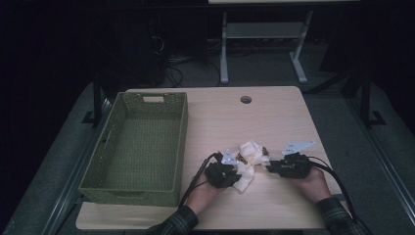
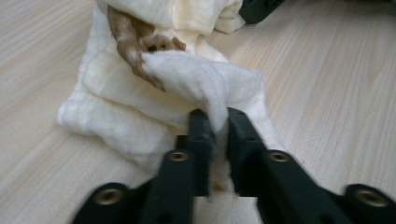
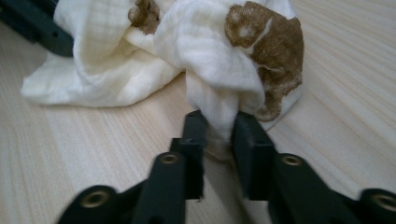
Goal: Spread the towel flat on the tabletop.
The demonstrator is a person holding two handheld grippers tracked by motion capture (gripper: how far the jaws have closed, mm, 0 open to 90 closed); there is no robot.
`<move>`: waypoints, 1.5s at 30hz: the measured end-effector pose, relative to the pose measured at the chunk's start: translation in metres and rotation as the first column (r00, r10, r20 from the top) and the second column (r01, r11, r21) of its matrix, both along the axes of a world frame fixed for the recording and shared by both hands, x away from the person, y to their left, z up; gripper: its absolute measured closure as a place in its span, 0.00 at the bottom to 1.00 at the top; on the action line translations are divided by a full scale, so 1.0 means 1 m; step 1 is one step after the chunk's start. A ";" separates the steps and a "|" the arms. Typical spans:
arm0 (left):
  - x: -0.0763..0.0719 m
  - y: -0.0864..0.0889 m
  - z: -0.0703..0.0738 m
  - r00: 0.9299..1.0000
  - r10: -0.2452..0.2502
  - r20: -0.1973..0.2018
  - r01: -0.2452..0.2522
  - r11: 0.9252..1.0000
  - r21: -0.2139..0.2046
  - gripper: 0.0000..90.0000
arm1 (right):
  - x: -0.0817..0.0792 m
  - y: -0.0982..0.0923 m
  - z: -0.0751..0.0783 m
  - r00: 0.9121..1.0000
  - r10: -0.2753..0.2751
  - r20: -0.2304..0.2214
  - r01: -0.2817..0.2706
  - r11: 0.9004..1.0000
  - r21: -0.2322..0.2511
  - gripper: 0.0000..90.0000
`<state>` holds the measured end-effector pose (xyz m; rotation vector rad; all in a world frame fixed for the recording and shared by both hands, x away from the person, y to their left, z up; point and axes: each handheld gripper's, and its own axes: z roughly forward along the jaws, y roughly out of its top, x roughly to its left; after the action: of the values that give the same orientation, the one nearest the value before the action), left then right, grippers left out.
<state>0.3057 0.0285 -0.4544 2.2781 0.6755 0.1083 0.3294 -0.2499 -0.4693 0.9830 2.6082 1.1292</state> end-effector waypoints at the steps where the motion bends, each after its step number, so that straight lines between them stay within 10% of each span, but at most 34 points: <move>1: 0.001 0.001 0.002 1.000 0.006 -0.006 -0.006 1.000 -0.020 0.95 | 0.000 -0.001 0.001 1.000 -0.002 0.003 0.002 1.000 -0.005 0.89; 22: 0.009 0.028 0.058 0.986 0.154 0.056 -0.137 0.962 -0.235 0.96 | 0.002 -0.061 0.050 0.981 -0.125 0.145 0.113 0.990 0.090 0.94; 31: 0.034 0.019 0.048 0.971 0.227 0.080 -0.211 0.963 -0.165 0.96 | 0.027 -0.065 0.040 0.979 -0.153 0.135 0.151 0.988 0.028 0.94; 39: 0.059 0.017 0.020 0.951 0.305 0.047 -0.297 0.946 -0.130 0.92 | 0.054 -0.062 0.022 0.980 -0.176 0.091 0.176 0.984 0.006 0.91; 45: 0.053 0.020 0.021 0.957 0.286 0.037 -0.279 0.951 -0.130 0.76 | 0.049 -0.061 0.023 0.979 -0.176 0.101 0.176 0.984 0.014 0.71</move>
<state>0.3585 0.0481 -0.4336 2.0408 0.9504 0.2584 0.3780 -0.3111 -0.4466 1.1013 2.3868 1.1118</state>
